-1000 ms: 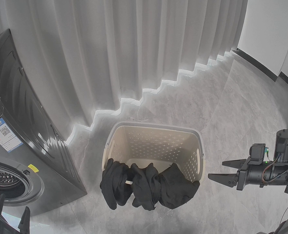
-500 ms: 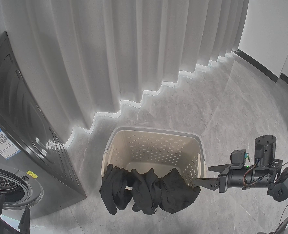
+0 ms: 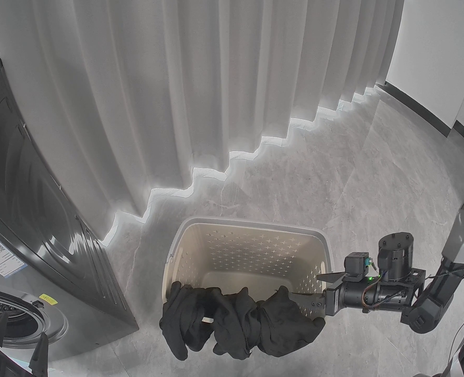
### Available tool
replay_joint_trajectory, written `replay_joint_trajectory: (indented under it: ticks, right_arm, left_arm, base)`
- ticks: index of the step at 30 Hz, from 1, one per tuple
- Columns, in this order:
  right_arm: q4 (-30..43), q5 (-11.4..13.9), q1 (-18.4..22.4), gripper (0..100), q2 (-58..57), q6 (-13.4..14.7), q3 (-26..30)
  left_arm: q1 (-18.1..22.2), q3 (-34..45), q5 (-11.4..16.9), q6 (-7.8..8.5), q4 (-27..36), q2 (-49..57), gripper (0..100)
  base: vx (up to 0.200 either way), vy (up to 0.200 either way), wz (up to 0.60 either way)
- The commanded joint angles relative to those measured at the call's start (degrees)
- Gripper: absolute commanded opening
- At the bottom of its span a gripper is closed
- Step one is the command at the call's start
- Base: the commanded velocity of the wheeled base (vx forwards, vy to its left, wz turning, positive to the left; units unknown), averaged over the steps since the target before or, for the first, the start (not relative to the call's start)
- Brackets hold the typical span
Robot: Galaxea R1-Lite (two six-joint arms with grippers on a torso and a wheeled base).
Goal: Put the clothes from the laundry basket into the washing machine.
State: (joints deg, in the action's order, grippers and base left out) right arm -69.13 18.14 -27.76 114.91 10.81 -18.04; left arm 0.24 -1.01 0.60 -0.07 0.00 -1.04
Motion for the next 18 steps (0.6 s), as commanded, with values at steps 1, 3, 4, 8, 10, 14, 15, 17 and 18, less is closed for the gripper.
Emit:
replay_joint_trajectory:
  ticks: [1, 3, 4, 8, 10, 14, 15, 17, 18]
  right_arm:
    - [-5.0, -0.6, -1.9, 100, 9.3, -0.1, -0.1]
    - [-7.0, -0.8, -2.4, 100, 11.2, -0.1, -0.1]
    - [-8.6, -0.8, -2.9, 100, 13.1, -0.1, -0.2]
    - [-11.2, -0.9, -4.1, 100, 17.1, -0.1, -0.9]
    - [-11.5, -0.9, -4.6, 100, 18.2, -0.1, -1.5]
    - [-11.3, -1.8, -5.0, 100, 19.8, -0.1, -2.6]
    - [-11.3, -2.1, -5.2, 100, 20.4, -0.1, -2.9]
    - [-11.4, -2.2, -5.3, 100, 21.1, -0.1, -3.3]
    - [-11.3, -2.2, -5.4, 100, 21.6, -0.1, -3.7]
  left_arm:
    - [0.0, 0.9, -0.1, -0.01, 0.0, 1.0, 100]
    - [0.0, 1.0, 0.0, -0.01, 0.0, 1.0, 100]
    - [0.0, 1.0, 0.0, -0.01, 0.0, 1.0, 100]
    - [0.0, 1.0, -0.1, -0.01, 0.0, 1.0, 100]
    - [0.0, 1.0, -0.1, -0.01, 0.0, 1.0, 100]
    - [0.0, 1.0, -0.1, -0.01, 0.0, 1.0, 100]
    - [0.0, 1.0, 0.0, -0.01, 0.0, 1.0, 100]
    - [0.0, 1.0, 0.0, -0.01, 0.0, 1.0, 100]
    - [0.0, 1.0, -0.1, -0.01, 0.0, 1.0, 100]
  base:
    - [0.0, 0.0, 0.0]
    - [0.0, 0.0, 0.0]
    - [0.0, 0.0, 0.0]
    - [0.0, 0.0, 0.0]
    - [0.0, 0.0, 0.0]
    - [0.0, 0.0, 0.0]
    - [0.0, 0.0, 0.0]
    - [0.0, 0.0, 0.0]
    - [0.0, 0.0, 0.0]
